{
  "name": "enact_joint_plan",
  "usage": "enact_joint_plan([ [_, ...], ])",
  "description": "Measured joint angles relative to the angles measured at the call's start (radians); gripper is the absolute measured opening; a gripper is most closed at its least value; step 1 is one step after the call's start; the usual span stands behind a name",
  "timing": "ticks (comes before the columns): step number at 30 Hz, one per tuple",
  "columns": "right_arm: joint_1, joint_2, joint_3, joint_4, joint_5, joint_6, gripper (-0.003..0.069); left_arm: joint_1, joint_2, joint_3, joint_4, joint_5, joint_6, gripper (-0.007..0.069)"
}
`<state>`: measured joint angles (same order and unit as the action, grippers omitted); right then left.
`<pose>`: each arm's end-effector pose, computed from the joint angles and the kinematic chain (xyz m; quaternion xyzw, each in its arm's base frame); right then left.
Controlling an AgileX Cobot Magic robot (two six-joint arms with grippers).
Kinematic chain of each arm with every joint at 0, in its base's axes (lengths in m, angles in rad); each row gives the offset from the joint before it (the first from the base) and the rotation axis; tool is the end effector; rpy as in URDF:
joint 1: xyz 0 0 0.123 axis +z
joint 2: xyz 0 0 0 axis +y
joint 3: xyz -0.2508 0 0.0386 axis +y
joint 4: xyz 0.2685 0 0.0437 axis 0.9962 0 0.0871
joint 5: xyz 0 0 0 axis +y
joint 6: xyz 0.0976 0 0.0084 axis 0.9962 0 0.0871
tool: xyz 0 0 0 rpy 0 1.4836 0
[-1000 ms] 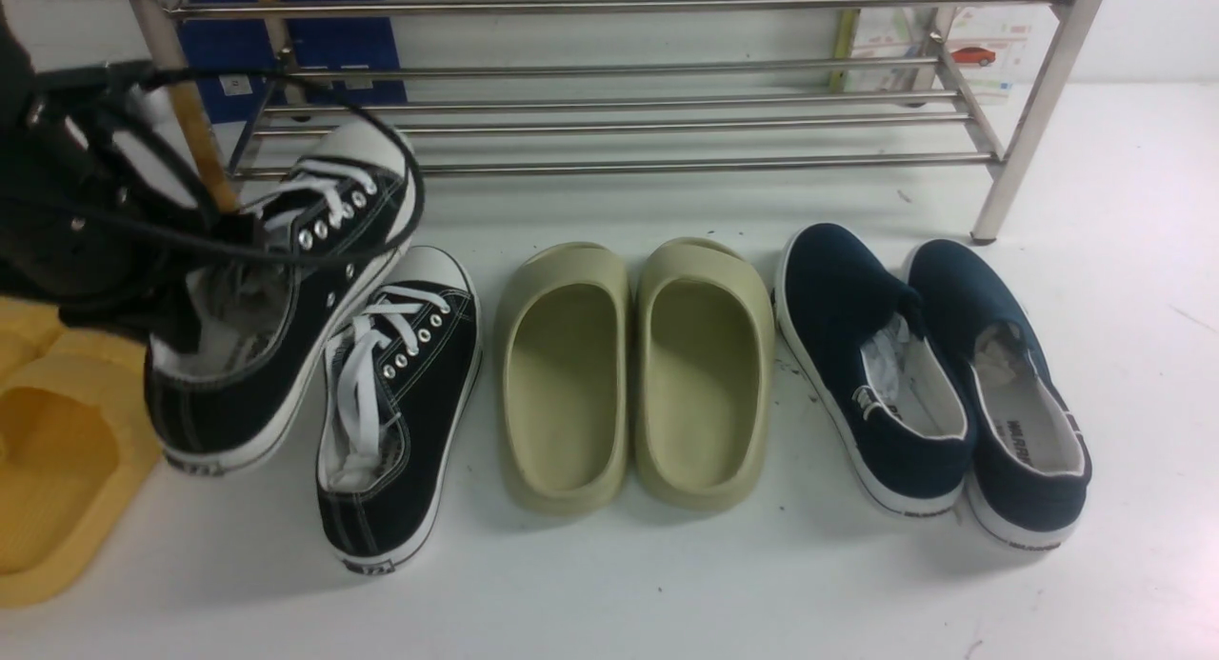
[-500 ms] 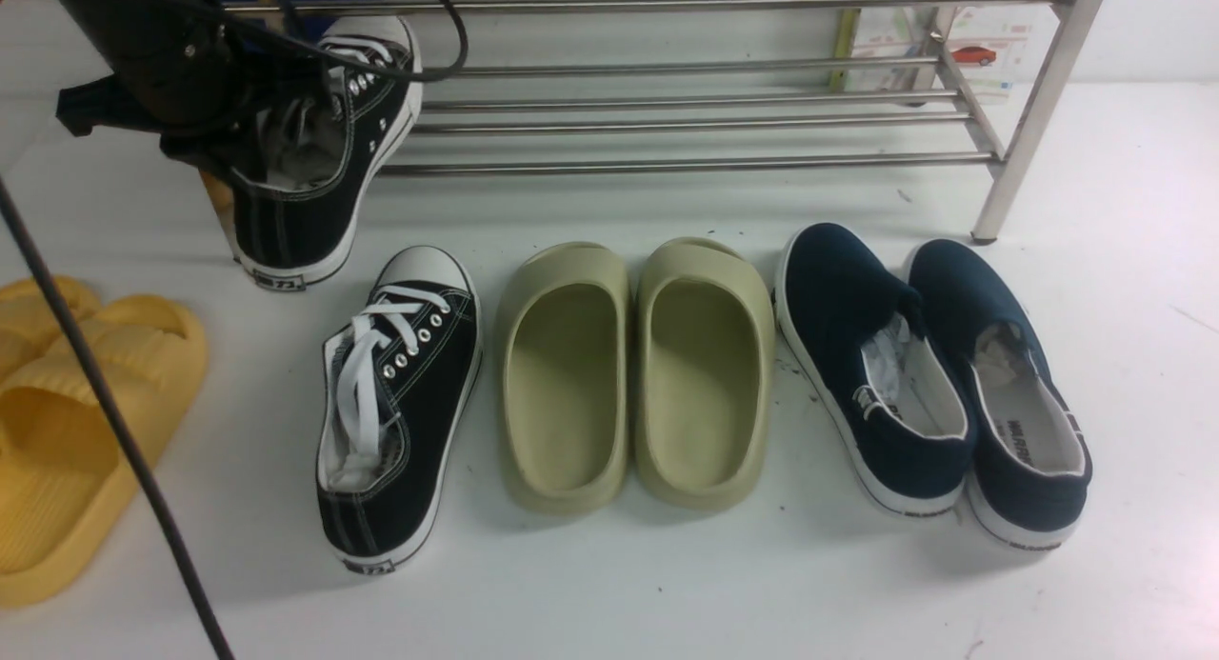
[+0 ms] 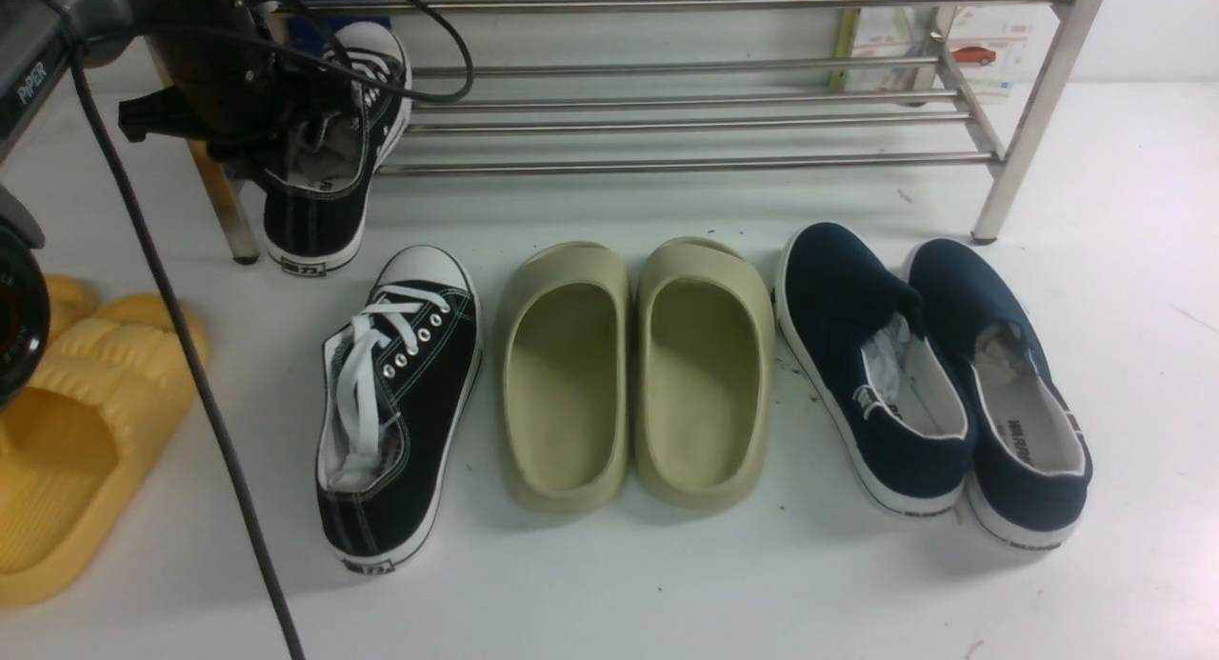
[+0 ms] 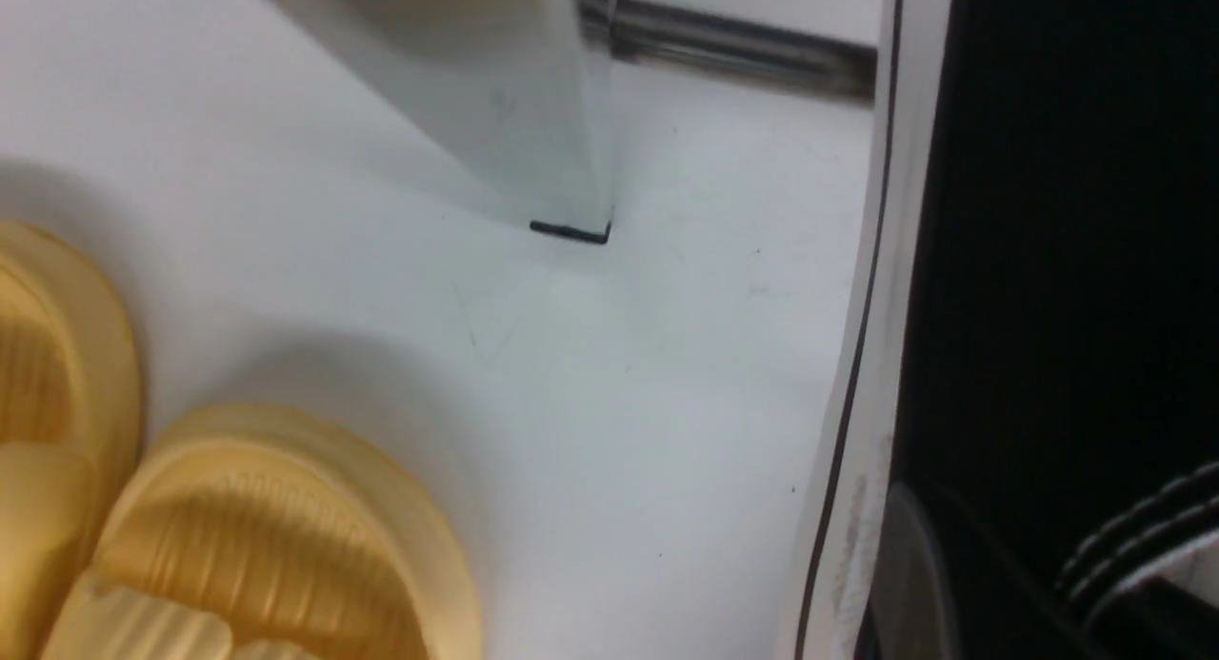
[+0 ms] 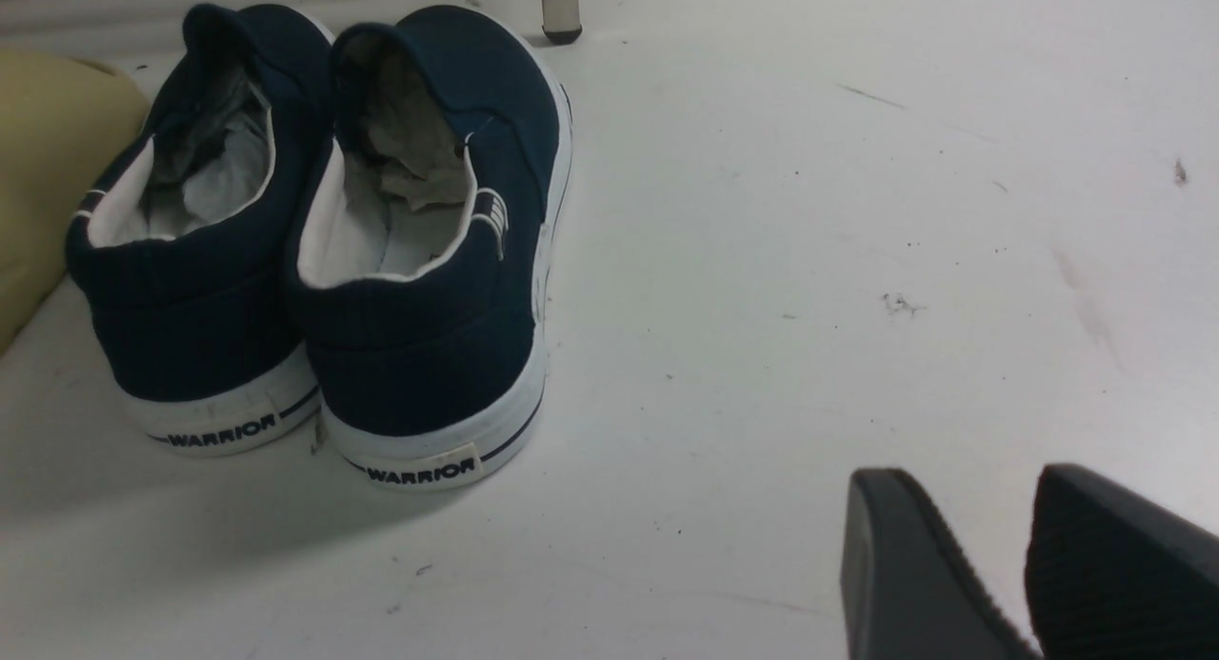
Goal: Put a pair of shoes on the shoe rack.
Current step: Use the left arm to put a shoe into the shoe rack
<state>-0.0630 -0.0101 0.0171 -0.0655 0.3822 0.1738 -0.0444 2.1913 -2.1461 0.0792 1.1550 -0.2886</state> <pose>0.1107 -0.0094 0.1717 0.0780 0.8014 0.0050 0.5930 0.4904 -0.0147 0.2485 -0.1112 0.9668 0.0008 0.2300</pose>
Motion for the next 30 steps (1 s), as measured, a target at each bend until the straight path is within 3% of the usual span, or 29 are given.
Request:
enact_joint_plan([
  [15, 0.000, 0.000, 0.000, 0.000, 0.000, 0.000, 0.0239, -0.005, 0.001, -0.002, 0.013, -0.137, 0.001, 0.0001],
  [21, 0.000, 0.000, 0.000, 0.000, 0.000, 0.000, 0.0239, -0.005, 0.001, -0.010, 0.021, -0.158, -0.029, 0.0103],
  [26, 0.000, 0.000, 0.000, 0.000, 0.000, 0.000, 0.0239, -0.005, 0.001, -0.010, 0.023, -0.156, -0.041, 0.0257],
  [30, 0.000, 0.000, 0.000, 0.000, 0.000, 0.000, 0.0239, -0.006, 0.001, -0.010, 0.025, -0.136, -0.043, 0.0306],
])
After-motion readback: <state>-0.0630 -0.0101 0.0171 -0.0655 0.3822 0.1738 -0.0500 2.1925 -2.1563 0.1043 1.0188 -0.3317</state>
